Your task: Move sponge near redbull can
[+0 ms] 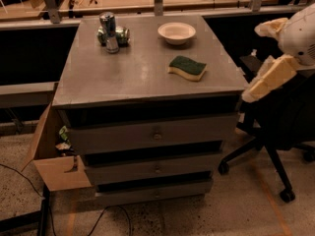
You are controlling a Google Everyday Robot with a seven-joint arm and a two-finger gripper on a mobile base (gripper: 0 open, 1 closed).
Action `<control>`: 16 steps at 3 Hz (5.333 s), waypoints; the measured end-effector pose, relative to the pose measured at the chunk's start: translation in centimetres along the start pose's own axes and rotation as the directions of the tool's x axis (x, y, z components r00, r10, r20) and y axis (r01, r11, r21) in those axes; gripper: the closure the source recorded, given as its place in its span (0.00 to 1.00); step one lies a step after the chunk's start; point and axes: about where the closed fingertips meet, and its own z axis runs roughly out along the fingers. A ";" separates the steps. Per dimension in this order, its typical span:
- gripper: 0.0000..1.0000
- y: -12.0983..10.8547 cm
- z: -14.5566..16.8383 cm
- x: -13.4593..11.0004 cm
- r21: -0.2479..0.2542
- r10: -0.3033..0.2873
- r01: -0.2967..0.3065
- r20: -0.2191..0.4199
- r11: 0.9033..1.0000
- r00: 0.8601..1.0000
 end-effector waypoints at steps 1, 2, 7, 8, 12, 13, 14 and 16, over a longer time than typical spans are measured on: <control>0.00 -2.6 4.8 -1.6 0.000 0.113 -0.115 0.200 0.993 0.973; 0.00 -3.4 9.2 -2.0 0.002 0.232 -0.242 0.275 0.970 0.933; 0.00 -8.2 19.3 -1.9 0.074 0.387 -0.450 0.399 0.890 0.831; 0.00 -9.4 20.0 -2.6 0.078 0.394 -0.469 0.431 0.880 0.812; 0.42 -10.1 24.6 -2.8 0.033 0.386 -0.447 0.449 0.894 0.806; 0.74 -10.1 26.6 -8.0 -0.018 0.311 -0.347 0.491 0.938 0.814; 0.97 -9.9 28.6 -12.3 -0.048 0.274 -0.293 0.519 0.955 0.810; 0.83 -9.4 33.6 -18.6 -0.082 0.266 -0.264 0.536 0.961 0.801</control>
Offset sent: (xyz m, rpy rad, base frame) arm 0.1429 0.0649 -0.1126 0.5054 -0.0410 -0.4127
